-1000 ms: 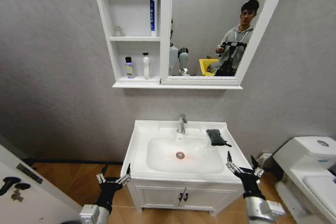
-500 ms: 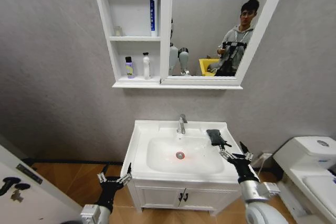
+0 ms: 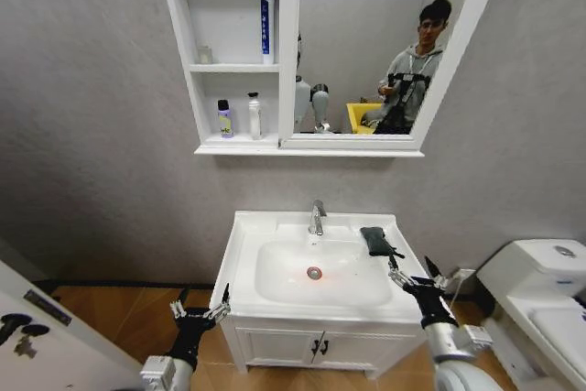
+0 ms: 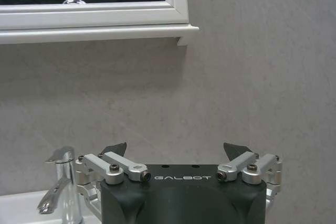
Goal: Move facial cleanser and shampoo from washbasin to cabinet, then wipe washbasin with towel.
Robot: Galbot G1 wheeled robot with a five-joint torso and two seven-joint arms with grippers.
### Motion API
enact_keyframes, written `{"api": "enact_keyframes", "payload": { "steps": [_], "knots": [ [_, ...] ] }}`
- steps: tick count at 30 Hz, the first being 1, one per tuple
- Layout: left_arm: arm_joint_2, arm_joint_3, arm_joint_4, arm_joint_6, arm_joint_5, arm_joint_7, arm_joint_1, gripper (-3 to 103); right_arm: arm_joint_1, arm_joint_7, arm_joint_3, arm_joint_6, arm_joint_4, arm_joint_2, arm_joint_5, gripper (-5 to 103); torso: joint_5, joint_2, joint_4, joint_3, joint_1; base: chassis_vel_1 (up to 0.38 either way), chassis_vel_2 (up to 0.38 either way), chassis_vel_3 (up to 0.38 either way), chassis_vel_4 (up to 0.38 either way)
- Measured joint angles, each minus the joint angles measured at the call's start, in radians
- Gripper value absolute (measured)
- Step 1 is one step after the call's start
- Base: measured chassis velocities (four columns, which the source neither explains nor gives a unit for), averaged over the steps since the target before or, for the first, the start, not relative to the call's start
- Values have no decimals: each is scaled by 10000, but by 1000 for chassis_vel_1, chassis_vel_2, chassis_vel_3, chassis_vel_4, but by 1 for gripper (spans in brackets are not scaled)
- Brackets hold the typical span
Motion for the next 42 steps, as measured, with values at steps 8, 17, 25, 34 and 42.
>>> {"api": "enact_keyframes", "payload": {
  "steps": [8,17,25,34,42],
  "knots": [
    [4,3,1,5,-6,-6,-7,100,323,222,-14,-573,-402,-248,444,100,2,-9,4,6,22,-165,158,171,-164],
    [9,3,3,13,-10,-11,-7,100,2289,-215,-155,-2110,-3041,-1618,772,100,2,2,1,-1,-6,-5,7,0,3],
    [10,4,3,14,-12,-12,-6,100,3630,-997,-556,-2428,-4842,-2690,872,100,2,-1,1,2,5,13,-12,-11,11],
    [10,4,3,15,-12,-12,-6,100,4565,-1343,-906,-2510,-6123,-2950,827,100,1,-1,1,1,5,0,0,0,0],
    [10,4,3,15,-13,-11,-6,100,5203,-1711,-1284,-2383,-7074,-3077,306,100,0,-2,-1,1,4,0,0,0,0]
  ]
}}
